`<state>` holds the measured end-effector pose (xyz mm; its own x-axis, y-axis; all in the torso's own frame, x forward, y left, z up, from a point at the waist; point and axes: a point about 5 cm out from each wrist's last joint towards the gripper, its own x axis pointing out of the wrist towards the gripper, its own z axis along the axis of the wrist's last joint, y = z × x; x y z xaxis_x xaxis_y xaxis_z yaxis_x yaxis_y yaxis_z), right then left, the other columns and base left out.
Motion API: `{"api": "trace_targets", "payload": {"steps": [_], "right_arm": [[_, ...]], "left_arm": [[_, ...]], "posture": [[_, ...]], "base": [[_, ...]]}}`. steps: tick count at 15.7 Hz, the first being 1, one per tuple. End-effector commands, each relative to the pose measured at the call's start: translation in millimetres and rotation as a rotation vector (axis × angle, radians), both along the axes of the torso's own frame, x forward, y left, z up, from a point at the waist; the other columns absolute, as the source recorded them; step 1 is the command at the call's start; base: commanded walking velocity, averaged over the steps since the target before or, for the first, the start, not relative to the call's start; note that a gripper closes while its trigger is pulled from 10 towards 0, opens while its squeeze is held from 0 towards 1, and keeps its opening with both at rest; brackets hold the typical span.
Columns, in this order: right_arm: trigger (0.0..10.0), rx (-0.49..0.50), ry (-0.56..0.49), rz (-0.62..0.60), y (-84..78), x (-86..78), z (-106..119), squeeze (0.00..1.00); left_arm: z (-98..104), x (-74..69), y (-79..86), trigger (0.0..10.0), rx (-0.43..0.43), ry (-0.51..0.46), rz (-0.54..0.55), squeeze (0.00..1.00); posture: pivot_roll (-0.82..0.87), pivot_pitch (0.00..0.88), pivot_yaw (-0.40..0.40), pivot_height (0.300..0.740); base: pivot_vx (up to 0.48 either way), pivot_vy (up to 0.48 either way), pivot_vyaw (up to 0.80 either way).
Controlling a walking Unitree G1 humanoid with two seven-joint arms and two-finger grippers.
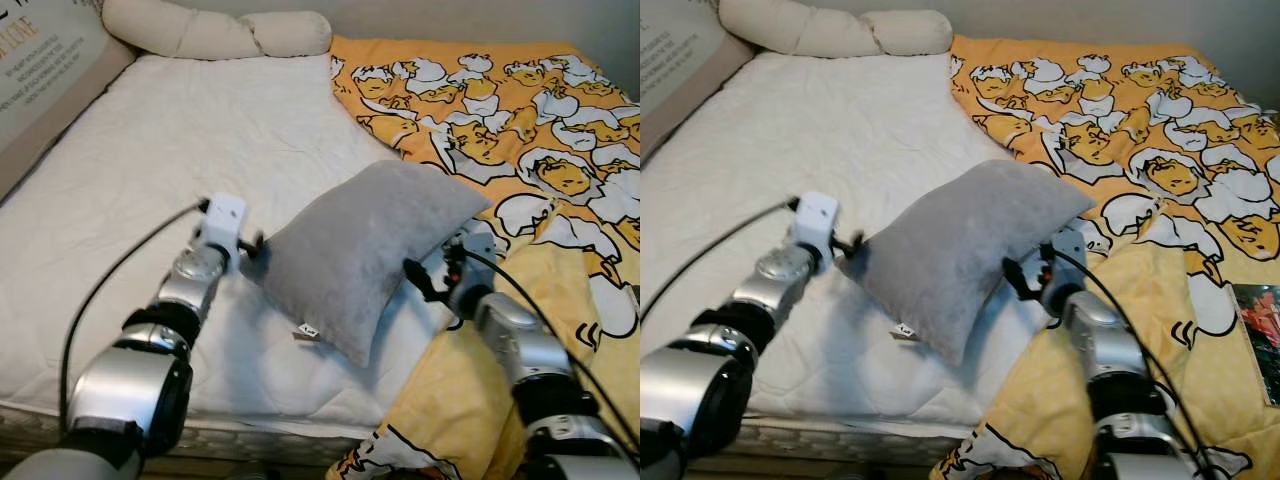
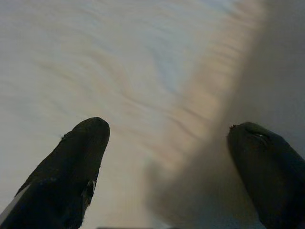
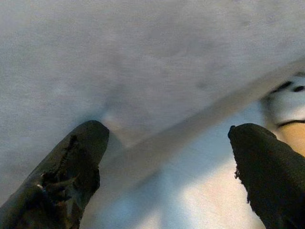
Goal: Clean up the room
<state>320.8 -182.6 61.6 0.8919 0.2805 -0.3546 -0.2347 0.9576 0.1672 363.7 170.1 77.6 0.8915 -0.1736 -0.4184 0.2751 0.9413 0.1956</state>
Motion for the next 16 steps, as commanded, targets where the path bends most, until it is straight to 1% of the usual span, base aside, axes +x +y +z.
{"api": "trace_targets", "payload": {"steps": [1, 2, 3, 4, 5, 6, 7, 8, 9, 11, 12, 13, 15, 16], "right_arm": [[10.0, 0.026, -0.041, -0.004, 4.2, 5.3, 9, 0.0], [10.0, 0.028, -0.037, 0.004, 7.3, 5.7, 8, 0.0], [10.0, 0.034, -0.031, 0.02, 13.1, 6.4, 7, 0.0], [10.0, 0.041, -0.026, 0.037, 18.9, 6.7, 7, 0.0], [10.0, 0.044, -0.026, 0.041, 20.9, 7.1, 7, 0.0], [10.0, 0.061, -0.026, 0.051, 25.1, 9.2, 8, 0.0], [10.0, 0.074, -0.028, 0.057, 27.8, 10.7, 10, 0.0], [10.0, 0.086, -0.035, 0.07, 30.4, 13.0, 13, 0.0], [10.0, 0.1, -0.04, 0.082, 32.1, 14.9, 16, 0.0], [10.0, 0.126, -0.042, 0.121, 33.4, 15.3, 21, 0.0], [10.0, 0.116, -0.038, 0.154, 32.2, 13.2, 20, 0.0], [10.0, 0.11, -0.036, 0.165, 31.5, 11.8, 20, 0.0], [10.0, 0.069, -0.021, 0.116, 19.2, 11.0, 15, 0.0], [10.0, 0.075, -0.021, 0.098, 12.0, 11.1, 15, 0.99]], "left_arm": [[-16, -10.8, -13.0, 10.0, -0.064, 0.102, -0.12, 1.0], [-20, -14.1, -18.5, 10.0, -0.078, 0.129, -0.184, 1.0], [-25, -20.6, -28.4, 10.0, -0.13, 0.183, -0.302, 1.0], [-28, -26.3, -33.0, 10.0, -0.173, 0.227, -0.402, 1.0], [-29, -29.1, -34.1, 10.0, -0.192, 0.251, -0.446, 1.0], [-31, -36.8, -33.2, 10.0, -0.212, 0.312, -0.58, 1.0], [-30, -40.8, -31.5, 10.0, -0.23, 0.344, -0.655, 1.0], [-25, -42.2, -28.4, 10.0, -0.268, 0.354, -0.727, 1.0], [-19, -42.0, -25.5, 10.0, -0.297, 0.347, -0.781, 1.0], [-3, -41.4, -21.0, 10.0, -0.386, 0.313, -0.867, 1.0], [4, -44.1, -17.9, 10.0, -0.401, 0.291, -0.918, 1.0], [6, -45.5, -16.4, 10.0, -0.405, 0.285, -0.933, 1.0], [11, -48.3, -7.7, 10.0, -0.445, 0.254, -0.905, 1.0], [11, -52.7, 3.4, 10.0, -0.442, 0.267, -0.891, 1.0]], "posture": [[-0.02, 0.033, 0.033, 0.74], [-0.02, 0.033, 0.033, 0.74], [-0.02, 0.033, 0.033, 0.74], [0.0, 0.032, 0.027, 0.74], [0.0, 0.033, 0.026, 0.74], [0.0, 0.034, 0.027, 0.74], [0.0, 0.035, 0.028, 0.74], [0.01, 0.036, 0.029, 0.74], [0.01, 0.036, 0.029, 0.74], [0.02, 0.035, 0.026, 0.74], [0.02, 0.035, 0.024, 0.74], [0.02, 0.034, 0.022, 0.74], [0.02, 0.034, 0.027, 0.74], [0.02, 0.034, 0.031, 0.74]], "base": [[0.0, 0.0, 0.0], [0.0, 0.0, 0.0], [0.0, 0.0, 0.0], [0.0, 0.0, 0.0], [0.0, 0.0, 0.0], [0.0, 0.0, 0.0], [0.0, 0.0, 0.0], [0.0, 0.0, 0.0], [0.0, 0.0, 0.0], [0.0, 0.0, 0.0], [0.0, 0.0, 0.0], [0.0, 0.0, 0.0], [0.0, 0.0, 0.0], [0.0, 0.0, 0.0]]}}
